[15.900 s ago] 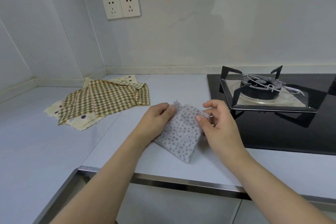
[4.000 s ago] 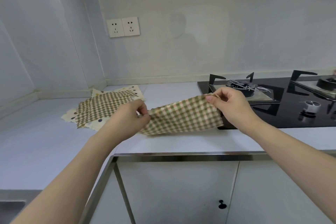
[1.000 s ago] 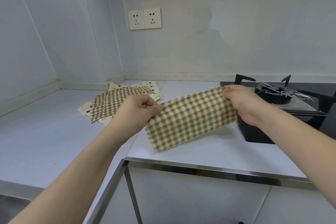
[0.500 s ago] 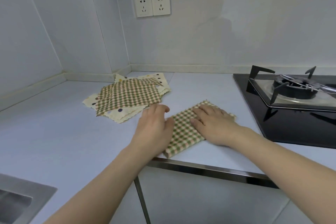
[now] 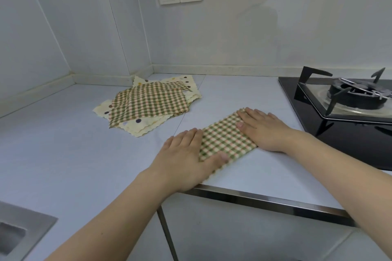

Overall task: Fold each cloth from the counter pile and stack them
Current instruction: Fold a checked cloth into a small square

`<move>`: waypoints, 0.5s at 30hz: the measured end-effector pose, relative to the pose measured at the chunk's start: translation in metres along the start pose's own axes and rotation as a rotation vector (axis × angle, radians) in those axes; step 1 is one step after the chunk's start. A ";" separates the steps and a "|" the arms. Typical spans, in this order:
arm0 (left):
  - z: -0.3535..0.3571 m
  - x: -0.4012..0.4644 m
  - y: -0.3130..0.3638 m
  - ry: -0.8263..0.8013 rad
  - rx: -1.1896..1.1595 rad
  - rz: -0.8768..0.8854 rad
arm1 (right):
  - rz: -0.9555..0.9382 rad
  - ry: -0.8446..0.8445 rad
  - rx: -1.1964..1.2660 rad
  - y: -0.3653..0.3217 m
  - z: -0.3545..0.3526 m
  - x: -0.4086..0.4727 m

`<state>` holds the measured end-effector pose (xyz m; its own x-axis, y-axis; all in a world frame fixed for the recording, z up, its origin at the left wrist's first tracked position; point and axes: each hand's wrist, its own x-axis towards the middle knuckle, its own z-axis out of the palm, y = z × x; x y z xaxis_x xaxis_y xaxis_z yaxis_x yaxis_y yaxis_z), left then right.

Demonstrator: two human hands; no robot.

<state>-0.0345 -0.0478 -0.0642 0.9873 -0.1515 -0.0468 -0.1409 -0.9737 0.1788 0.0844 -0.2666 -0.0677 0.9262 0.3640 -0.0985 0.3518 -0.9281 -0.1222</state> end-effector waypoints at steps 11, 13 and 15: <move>0.002 -0.006 -0.010 0.349 -0.127 -0.066 | -0.312 0.522 0.201 -0.030 -0.007 -0.071; 0.000 -0.016 -0.004 0.305 -0.100 -0.091 | -0.379 0.379 0.278 -0.043 -0.006 -0.101; -0.004 -0.030 0.003 0.220 -0.079 -0.094 | -0.416 0.296 0.210 -0.051 0.000 -0.123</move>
<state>-0.0642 -0.0450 -0.0582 0.9891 -0.0120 0.1470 -0.0504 -0.9641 0.2607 -0.0475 -0.2644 -0.0495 0.7242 0.6311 0.2779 0.6896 -0.6641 -0.2888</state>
